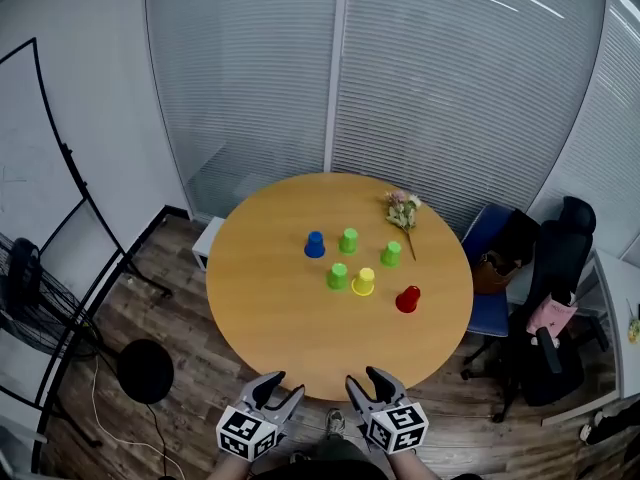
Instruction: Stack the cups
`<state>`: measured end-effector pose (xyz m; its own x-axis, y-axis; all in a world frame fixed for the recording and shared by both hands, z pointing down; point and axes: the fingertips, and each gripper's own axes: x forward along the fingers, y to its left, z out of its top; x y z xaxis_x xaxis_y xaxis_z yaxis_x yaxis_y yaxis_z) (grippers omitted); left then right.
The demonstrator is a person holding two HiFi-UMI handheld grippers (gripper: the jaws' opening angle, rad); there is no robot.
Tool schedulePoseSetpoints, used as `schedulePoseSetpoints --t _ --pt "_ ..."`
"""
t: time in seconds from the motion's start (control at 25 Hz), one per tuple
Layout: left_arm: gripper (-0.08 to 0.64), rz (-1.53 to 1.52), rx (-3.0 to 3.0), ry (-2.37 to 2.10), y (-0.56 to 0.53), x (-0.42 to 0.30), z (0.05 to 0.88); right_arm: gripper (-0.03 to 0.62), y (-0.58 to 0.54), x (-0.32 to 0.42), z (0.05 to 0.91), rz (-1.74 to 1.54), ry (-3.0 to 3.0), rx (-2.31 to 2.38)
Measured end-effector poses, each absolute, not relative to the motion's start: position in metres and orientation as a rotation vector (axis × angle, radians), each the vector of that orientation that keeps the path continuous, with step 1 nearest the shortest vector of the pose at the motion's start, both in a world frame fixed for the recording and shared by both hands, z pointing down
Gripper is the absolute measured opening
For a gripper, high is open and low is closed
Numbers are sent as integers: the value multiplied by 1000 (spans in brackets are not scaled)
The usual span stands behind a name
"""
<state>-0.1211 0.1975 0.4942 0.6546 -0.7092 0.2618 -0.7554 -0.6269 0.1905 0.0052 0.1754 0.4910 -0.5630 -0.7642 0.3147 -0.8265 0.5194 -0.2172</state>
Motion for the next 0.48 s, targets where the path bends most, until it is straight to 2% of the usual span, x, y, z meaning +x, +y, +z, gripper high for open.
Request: schedulePoseSetpoints --t 0.48 --pt "181 243 2580 -1211 88 -74 495 169 77 38 503 476 -2587 1253"
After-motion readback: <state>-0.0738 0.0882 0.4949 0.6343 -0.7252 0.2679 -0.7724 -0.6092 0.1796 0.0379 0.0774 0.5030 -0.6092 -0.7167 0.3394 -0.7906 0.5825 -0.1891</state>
